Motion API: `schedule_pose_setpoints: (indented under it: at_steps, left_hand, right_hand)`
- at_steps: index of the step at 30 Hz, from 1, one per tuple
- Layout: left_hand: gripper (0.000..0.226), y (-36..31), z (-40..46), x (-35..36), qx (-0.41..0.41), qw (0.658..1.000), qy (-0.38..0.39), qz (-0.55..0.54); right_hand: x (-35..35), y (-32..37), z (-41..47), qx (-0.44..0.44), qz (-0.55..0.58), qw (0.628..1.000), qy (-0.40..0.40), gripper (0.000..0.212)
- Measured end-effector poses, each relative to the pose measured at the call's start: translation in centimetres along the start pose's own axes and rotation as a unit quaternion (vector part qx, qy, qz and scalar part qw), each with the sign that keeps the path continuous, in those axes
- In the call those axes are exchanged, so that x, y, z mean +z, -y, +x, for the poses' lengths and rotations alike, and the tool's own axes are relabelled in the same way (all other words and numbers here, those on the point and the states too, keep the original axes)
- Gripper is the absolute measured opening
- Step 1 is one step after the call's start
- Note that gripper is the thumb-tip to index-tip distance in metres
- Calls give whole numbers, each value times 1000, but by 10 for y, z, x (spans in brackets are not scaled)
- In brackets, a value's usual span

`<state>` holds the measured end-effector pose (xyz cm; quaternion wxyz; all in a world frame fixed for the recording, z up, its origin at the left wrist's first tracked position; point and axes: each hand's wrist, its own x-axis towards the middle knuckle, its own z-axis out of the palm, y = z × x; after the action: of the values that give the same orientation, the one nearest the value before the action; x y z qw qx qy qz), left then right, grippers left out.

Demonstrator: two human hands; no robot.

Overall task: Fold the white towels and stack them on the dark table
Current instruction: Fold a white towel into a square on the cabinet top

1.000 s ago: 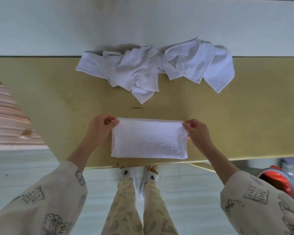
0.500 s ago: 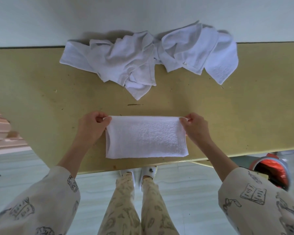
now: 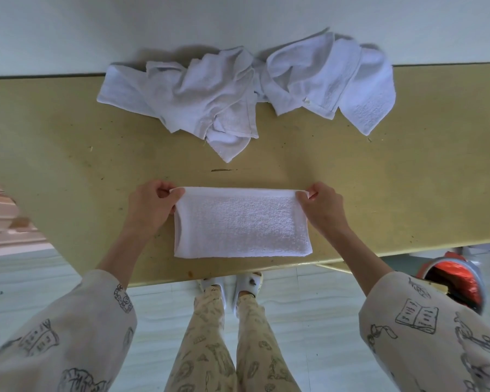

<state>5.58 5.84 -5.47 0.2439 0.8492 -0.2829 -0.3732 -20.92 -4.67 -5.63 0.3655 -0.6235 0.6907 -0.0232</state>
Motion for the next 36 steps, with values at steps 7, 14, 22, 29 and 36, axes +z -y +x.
schedule_pose_setpoints:
  at_steps: [7,14,22,29,36]
  left_hand:
    - [13,-3,0,1,-13,1000,-7,15]
    - [16,-4,1,4,-42,999,-16,5]
    - [25,-3,-56,16,199,937,-208,199]
    - [38,16,-63,90,345,881,-50,319]
    - [57,45,-41,70,355,840,-47,408]
  right_hand:
    - [0,4,-3,5,-6,1000,-4,16]
    - [1,5,-4,15,0,1000,-9,25]
    - [14,-7,-46,-151,53,968,-194,23]
    - [87,-6,-55,-353,-141,918,-111,42]
    - [72,-35,-37,-310,-292,898,-105,62]
